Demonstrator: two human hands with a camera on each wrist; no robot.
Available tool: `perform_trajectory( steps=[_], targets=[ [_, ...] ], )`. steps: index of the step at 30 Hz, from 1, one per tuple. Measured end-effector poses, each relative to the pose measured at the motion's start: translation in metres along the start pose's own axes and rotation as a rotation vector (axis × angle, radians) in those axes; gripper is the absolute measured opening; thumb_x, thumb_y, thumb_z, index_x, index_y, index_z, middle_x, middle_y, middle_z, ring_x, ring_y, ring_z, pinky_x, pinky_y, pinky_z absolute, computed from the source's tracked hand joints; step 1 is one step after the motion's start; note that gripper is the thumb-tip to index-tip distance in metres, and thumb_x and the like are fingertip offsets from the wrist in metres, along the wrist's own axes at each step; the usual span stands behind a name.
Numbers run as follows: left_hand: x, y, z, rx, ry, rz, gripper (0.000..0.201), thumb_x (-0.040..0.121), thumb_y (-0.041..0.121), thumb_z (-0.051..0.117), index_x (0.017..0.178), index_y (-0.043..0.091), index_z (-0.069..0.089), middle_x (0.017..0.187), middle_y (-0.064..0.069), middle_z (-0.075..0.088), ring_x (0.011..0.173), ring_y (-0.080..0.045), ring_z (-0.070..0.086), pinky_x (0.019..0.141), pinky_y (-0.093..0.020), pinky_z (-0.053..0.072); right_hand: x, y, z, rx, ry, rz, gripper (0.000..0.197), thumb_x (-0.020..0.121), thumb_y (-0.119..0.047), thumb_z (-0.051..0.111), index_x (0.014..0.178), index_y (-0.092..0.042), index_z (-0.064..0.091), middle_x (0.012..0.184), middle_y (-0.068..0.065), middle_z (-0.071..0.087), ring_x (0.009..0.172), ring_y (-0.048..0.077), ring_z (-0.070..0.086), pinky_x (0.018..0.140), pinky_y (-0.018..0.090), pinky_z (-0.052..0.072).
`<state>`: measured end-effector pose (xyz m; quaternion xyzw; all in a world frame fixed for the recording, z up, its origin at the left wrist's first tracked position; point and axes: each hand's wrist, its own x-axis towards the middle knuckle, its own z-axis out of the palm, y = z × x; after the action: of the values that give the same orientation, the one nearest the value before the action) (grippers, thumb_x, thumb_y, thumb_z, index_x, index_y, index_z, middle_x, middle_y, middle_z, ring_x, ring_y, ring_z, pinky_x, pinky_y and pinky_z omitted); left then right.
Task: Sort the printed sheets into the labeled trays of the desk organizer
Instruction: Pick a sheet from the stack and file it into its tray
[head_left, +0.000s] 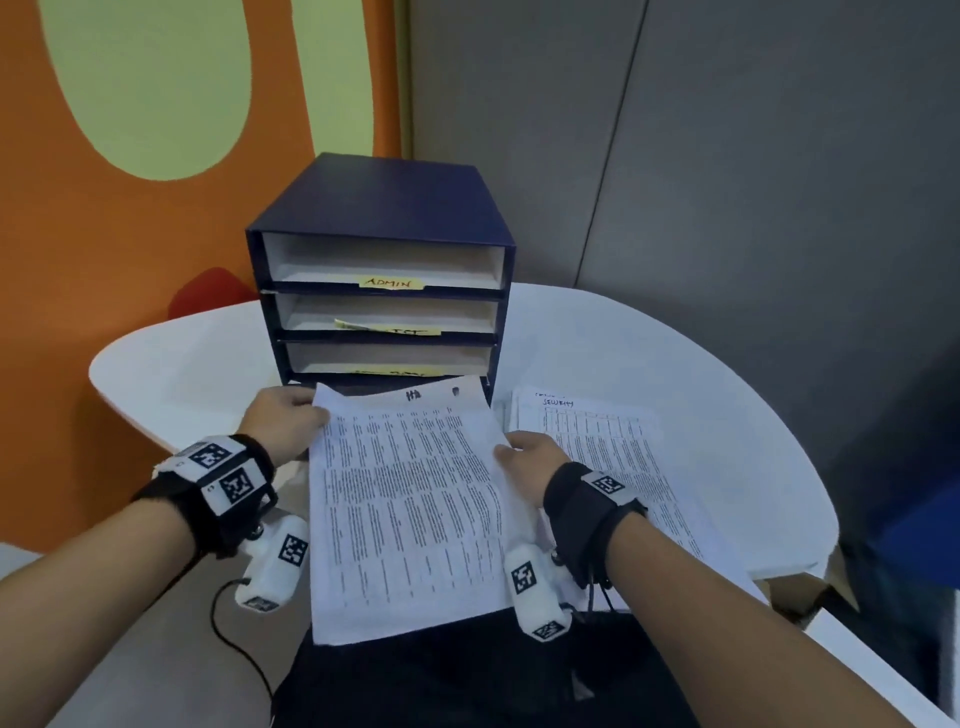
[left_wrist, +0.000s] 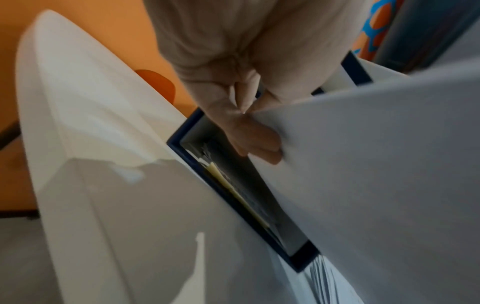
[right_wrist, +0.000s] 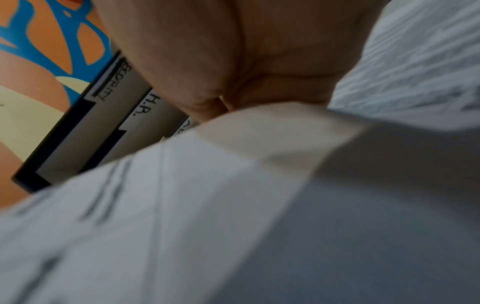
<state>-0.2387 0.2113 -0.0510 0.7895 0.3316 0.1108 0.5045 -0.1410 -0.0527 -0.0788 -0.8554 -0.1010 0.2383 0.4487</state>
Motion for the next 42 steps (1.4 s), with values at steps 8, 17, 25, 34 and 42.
perform_trajectory(
  steps=[8, 17, 25, 34, 42],
  targets=[
    [0.016, -0.006, -0.02, -0.215, 0.046, -0.186, 0.005, 0.093, -0.001, 0.057, 0.091, 0.004, 0.057, 0.087, -0.018, 0.065, 0.061, -0.025, 0.062, 0.035, -0.019, 0.046, 0.014, -0.032, 0.031, 0.103, 0.02, 0.159, 0.026, 0.099, -0.008, 0.04, 0.101, -0.011, 0.066, 0.096, 0.009, 0.064, 0.08, 0.019, 0.057, 0.061, 0.013, 0.045],
    [0.03, -0.026, -0.023, -0.159, -0.06, -0.253, 0.04, 0.086, 0.01, 0.063, 0.124, -0.003, 0.056, 0.098, -0.018, 0.073, 0.077, -0.029, 0.073, 0.062, -0.031, 0.06, 0.022, -0.03, 0.048, 0.052, 0.003, 0.239, 0.033, 0.099, -0.009, 0.041, 0.127, -0.004, 0.058, 0.112, 0.006, 0.062, 0.1, 0.021, 0.06, 0.069, 0.015, 0.043],
    [0.015, -0.009, -0.012, -0.225, -0.219, -0.242, 0.022, 0.094, 0.018, 0.063, 0.109, 0.002, 0.066, 0.09, -0.012, 0.075, 0.065, -0.018, 0.072, 0.054, -0.024, 0.055, 0.044, -0.029, 0.028, 0.231, 0.186, 0.138, 0.027, 0.096, -0.004, 0.04, 0.111, -0.007, 0.062, 0.106, 0.011, 0.063, 0.096, 0.028, 0.058, 0.079, 0.026, 0.047],
    [0.031, -0.017, -0.005, -0.227, -0.171, -0.214, 0.046, 0.086, 0.021, 0.077, 0.121, -0.004, 0.062, 0.105, -0.02, 0.074, 0.079, -0.029, 0.072, 0.071, -0.035, 0.06, 0.025, -0.035, 0.02, 0.278, 0.009, 0.305, 0.033, 0.087, -0.033, 0.061, 0.107, -0.007, 0.055, 0.071, 0.003, 0.051, 0.053, 0.016, 0.049, 0.049, 0.022, 0.037],
    [0.034, -0.014, -0.002, -0.436, -0.184, -0.349, 0.026, 0.09, 0.034, 0.066, 0.104, 0.012, 0.063, 0.084, -0.007, 0.07, 0.059, -0.016, 0.063, 0.04, -0.018, 0.047, 0.041, -0.035, 0.034, 0.529, 0.047, 0.225, 0.016, 0.092, -0.008, 0.049, 0.104, -0.014, 0.039, 0.083, 0.016, 0.051, 0.033, 0.01, 0.037, 0.034, 0.016, 0.028]
  ],
)
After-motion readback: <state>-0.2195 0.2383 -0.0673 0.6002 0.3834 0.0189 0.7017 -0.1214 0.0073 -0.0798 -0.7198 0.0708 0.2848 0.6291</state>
